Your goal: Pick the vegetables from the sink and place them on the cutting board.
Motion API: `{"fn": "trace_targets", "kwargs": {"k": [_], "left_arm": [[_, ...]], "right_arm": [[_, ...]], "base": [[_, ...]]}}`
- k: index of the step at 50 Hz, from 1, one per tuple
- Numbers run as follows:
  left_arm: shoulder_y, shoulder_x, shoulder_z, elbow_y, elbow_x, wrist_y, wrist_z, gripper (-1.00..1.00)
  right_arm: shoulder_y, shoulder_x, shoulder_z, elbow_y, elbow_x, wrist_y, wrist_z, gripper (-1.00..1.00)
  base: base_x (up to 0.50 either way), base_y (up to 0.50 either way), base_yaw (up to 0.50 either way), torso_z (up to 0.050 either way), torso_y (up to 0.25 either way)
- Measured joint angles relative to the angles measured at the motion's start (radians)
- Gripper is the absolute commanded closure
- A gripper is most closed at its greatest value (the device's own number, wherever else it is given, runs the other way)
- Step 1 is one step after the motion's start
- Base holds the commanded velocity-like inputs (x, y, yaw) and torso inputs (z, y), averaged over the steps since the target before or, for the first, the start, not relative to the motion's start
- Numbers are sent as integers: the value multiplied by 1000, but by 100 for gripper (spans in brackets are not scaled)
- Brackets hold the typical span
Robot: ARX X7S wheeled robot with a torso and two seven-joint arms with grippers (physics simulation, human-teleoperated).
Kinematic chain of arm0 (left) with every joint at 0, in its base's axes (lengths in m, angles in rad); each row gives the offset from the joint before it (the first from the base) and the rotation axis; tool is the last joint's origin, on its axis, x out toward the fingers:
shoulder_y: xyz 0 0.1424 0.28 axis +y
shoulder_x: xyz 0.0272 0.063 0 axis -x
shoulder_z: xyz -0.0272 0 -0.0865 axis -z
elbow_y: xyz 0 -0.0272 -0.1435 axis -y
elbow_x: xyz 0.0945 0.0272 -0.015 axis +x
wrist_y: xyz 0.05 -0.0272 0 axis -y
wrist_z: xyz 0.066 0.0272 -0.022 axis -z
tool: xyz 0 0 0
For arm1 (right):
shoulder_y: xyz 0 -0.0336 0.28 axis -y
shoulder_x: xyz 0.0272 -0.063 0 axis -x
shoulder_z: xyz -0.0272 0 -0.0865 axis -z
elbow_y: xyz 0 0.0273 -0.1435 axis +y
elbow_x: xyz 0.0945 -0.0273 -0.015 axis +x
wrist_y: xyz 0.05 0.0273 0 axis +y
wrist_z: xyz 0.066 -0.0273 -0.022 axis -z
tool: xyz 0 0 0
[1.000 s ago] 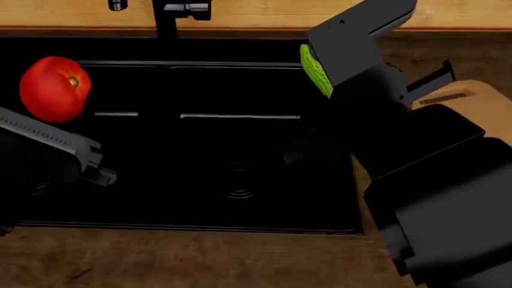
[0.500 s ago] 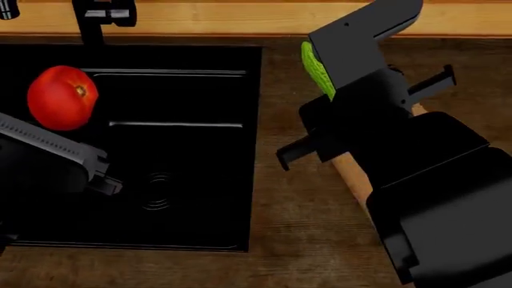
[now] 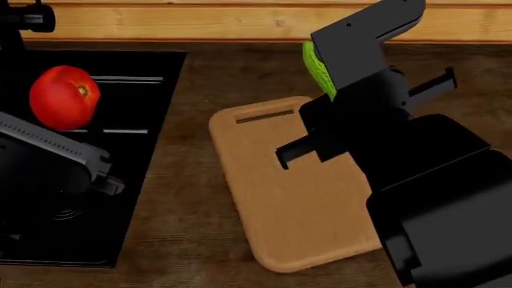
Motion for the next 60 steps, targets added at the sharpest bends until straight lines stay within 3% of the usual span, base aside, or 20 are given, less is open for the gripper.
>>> {"fn": "trace_targets", "kwargs": {"k": [12, 34, 48, 60], "left_arm": [[-4, 6, 6, -1, -3, -7, -2, 100], [-53, 62, -56, -53, -46, -72, -44, 100], [-215, 210, -104, -208, -194, -230, 14, 100], [-262, 303, -67, -354, -241, -221, 61, 100]], "right_arm": [[-11, 7, 7, -4, 6, -11, 0, 100], [-18, -5, -15, -17, 38, -3, -19, 100], [12, -34, 103, 17, 241, 105, 158, 100], [-4, -19, 168, 3, 365, 101, 273, 100]], "base": [[270, -442, 0, 0, 1], [114, -7, 0, 0, 1], [0, 0, 0, 0, 0], [0, 0, 0, 0, 0]]}}
